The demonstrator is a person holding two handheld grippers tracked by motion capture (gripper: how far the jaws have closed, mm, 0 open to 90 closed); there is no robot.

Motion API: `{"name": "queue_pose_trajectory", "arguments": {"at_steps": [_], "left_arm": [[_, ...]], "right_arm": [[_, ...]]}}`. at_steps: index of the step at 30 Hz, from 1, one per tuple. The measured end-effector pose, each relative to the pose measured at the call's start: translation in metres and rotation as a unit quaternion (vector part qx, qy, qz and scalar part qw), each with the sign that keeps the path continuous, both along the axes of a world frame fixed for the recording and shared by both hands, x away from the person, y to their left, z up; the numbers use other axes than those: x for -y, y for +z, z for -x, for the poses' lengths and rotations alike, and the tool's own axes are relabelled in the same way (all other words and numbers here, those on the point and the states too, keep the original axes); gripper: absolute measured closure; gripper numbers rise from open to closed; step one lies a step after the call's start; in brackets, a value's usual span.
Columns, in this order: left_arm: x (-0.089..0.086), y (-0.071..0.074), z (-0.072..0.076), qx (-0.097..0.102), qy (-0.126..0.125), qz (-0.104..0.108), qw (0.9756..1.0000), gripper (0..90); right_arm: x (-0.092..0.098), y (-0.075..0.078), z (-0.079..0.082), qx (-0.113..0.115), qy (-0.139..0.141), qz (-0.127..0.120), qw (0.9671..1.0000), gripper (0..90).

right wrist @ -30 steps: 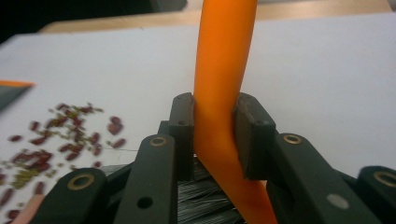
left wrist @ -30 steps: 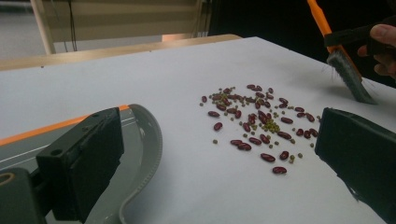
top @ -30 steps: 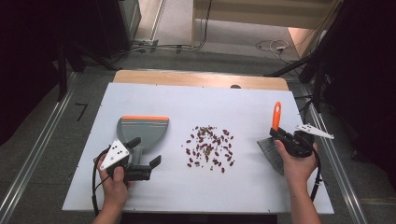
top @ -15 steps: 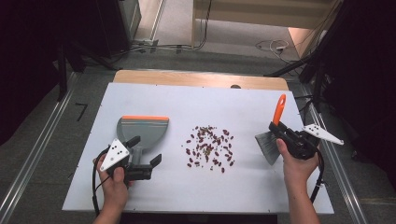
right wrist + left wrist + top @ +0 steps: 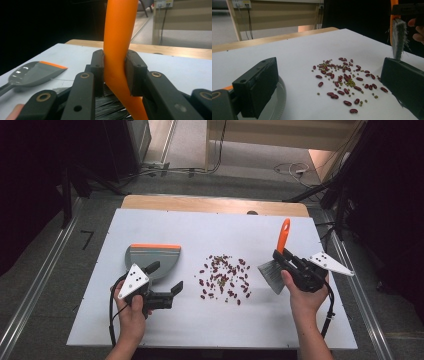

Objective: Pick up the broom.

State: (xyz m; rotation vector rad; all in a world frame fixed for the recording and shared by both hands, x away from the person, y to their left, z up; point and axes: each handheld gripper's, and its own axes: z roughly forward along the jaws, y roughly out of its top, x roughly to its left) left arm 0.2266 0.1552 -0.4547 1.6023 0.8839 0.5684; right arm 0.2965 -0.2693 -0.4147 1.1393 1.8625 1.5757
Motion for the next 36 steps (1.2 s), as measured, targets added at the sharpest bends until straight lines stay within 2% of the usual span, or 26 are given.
{"name": "queue_pose_trajectory", "arguments": {"at_steps": [2,6,7,12,14,17,19,21,26,35,36], "left_arm": [[0.006,0.001,0.000,0.001,-0.008,-0.002,1.0000,2.6],[0.016,0.003,-0.001,-0.013,-0.041,-0.001,0.9991,2.3],[0.019,0.003,-0.002,-0.016,-0.049,0.001,0.9987,0.0],[0.025,0.003,-0.011,-0.035,-0.077,0.018,0.9962,0.0],[0.027,0.003,-0.013,-0.034,-0.083,0.024,0.9957,0.0],[0.034,0.005,-0.016,-0.033,-0.092,0.022,0.9950,0.0],[0.040,0.006,-0.019,-0.038,-0.094,0.018,0.9946,0.0],[0.049,0.008,-0.022,-0.046,-0.105,0.024,0.9932,0.0],[0.062,0.009,-0.021,-0.051,-0.120,0.022,0.9912,0.4],[0.089,0.007,-0.017,-0.078,-0.149,0.029,0.9854,9.5],[0.089,0.007,-0.017,-0.078,-0.149,0.029,0.9854,10.8]], "right_arm": [[-0.012,0.000,0.002,0.002,0.011,0.002,0.9999,69.5],[-0.024,0.001,0.004,0.005,0.021,0.004,0.9998,69.6],[-0.031,0.002,0.005,0.007,0.027,0.001,0.9996,69.5],[-0.047,0.005,0.009,0.013,0.045,0.003,0.9989,69.5],[-0.052,0.005,0.010,0.012,0.051,-0.002,0.9986,69.5],[-0.059,0.006,0.012,0.014,0.059,-0.002,0.9982,69.5],[-0.064,0.007,0.014,0.015,0.063,-0.002,0.9979,69.5],[-0.067,0.007,0.016,0.016,0.067,-0.004,0.9976,69.5],[-0.073,0.008,0.019,0.018,0.072,-0.006,0.9972,69.5],[-0.084,0.009,0.026,0.026,0.076,-0.013,0.9967,69.5],[-0.086,0.010,0.027,0.026,0.077,-0.014,0.9966,69.5]]}}
